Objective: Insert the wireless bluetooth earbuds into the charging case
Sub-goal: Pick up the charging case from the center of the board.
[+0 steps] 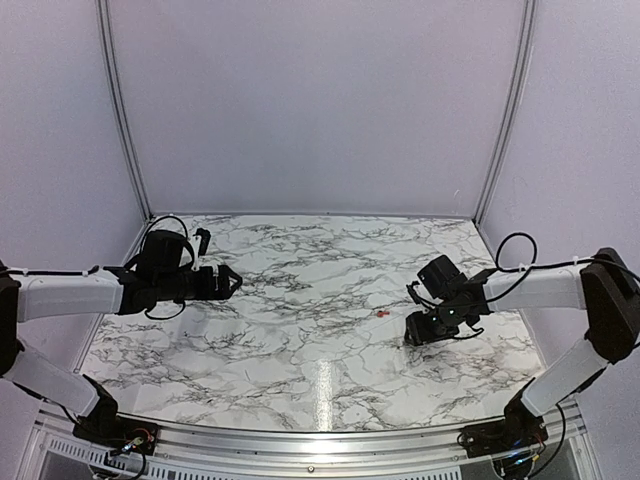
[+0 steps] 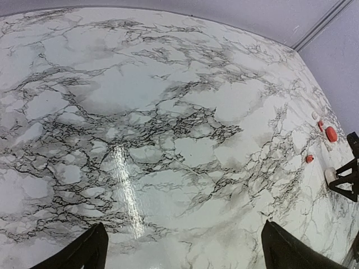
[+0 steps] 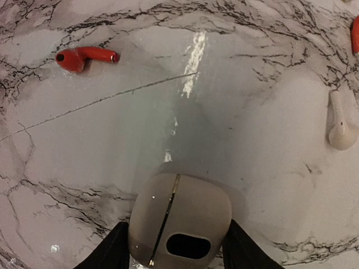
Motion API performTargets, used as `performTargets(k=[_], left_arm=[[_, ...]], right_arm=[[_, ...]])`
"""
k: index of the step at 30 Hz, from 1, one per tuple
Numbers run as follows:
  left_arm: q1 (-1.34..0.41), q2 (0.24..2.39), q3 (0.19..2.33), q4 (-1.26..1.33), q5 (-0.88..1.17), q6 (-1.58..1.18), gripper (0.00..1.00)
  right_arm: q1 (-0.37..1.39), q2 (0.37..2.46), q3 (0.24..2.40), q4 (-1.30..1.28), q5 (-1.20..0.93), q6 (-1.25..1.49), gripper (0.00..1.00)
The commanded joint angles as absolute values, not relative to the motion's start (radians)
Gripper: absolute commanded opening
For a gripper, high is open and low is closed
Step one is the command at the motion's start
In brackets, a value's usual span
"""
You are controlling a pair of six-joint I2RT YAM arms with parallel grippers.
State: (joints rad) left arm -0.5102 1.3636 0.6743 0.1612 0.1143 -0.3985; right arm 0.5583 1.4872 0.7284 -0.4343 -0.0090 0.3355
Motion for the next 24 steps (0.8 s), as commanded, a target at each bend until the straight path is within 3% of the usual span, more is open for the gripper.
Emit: performTargets(k=[1,8,14,18,24], left_arm=[[-0.518,1.318,0.660,0.187,0.095,-0.367,0.99],[-0.520,1.290,0.634,0.190,0.073,-0.346,0.99],[-0.522,1.237,0.587,0.233,0.051,-0.331,0.99],[-0.541,1.168,0.525,0.319,0.058,-0.295,0.99],[-0.657,1.018,0.394,0.516,0.065,-0.170,0.99]], right_arm=[[0.591,1.534,0.770,-0.434,0.039,0.349,0.54],[0.651,1.596,0.825,-0.452,0.076,0.367,0.43],[0.717,1.577,0.889,-0.456,0.068,0.398,0.41],[0.740,1.524,0.920,-0.407,0.012,0.416,0.40],[0.744,1.437,0.941,-0.224,-0.239,0.477,0.37]])
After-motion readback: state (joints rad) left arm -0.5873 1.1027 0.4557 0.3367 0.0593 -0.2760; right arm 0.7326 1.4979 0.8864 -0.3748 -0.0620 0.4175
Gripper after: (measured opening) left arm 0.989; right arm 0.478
